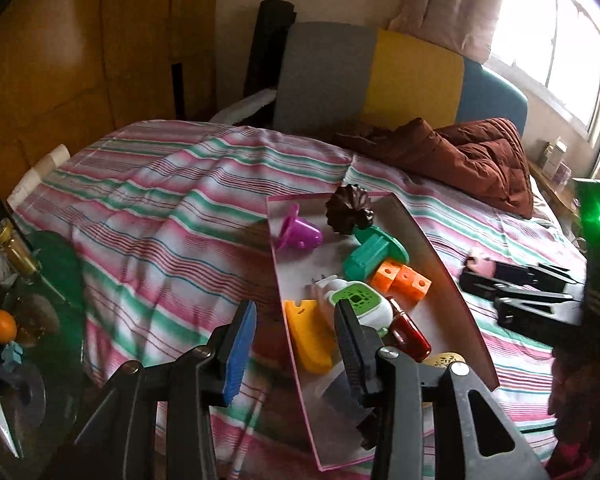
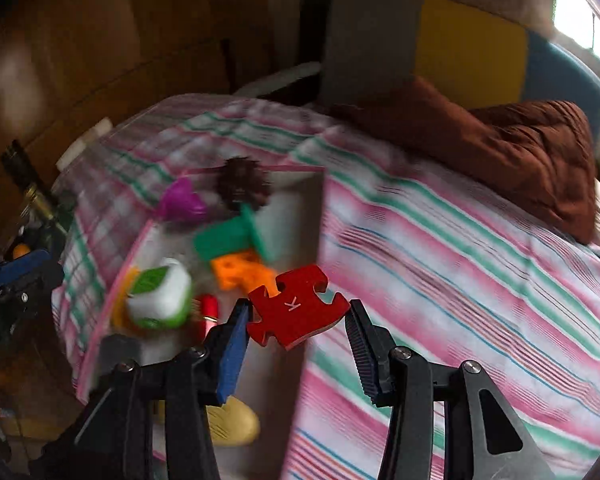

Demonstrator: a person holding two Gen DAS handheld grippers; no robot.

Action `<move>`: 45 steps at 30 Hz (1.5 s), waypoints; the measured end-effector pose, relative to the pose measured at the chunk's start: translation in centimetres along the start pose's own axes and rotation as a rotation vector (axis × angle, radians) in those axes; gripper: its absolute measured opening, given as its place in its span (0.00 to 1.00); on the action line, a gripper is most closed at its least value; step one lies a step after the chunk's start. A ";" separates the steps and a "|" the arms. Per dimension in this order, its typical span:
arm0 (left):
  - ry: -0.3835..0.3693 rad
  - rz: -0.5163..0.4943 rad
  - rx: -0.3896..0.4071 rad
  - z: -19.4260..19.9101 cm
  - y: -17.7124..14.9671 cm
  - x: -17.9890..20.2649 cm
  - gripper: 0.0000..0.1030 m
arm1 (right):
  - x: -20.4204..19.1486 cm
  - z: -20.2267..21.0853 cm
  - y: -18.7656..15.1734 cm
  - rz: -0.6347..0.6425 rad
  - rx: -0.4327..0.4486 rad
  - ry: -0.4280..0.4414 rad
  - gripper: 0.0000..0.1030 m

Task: Organize rigid objects

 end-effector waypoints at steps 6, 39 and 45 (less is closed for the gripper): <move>0.023 0.007 0.004 0.3 -0.3 -0.4 0.40 | -2.7 -2.8 0.1 0.049 -0.051 -0.007 0.47; 0.141 0.126 0.103 3.0 -2.6 -0.1 0.43 | -4.0 3.6 -4.5 -0.087 0.102 -0.114 0.80; 0.143 0.110 0.051 2.7 -3.9 0.7 0.43 | -5.4 4.9 -6.8 -0.077 0.123 -0.129 0.80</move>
Point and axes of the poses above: each gripper's, at about its wrist camera, not at the fingertips, and z roughly against the way its jaws point, x to its right, y to its top, the point moved 1 cm from there along -z, roughly the way its jaws point
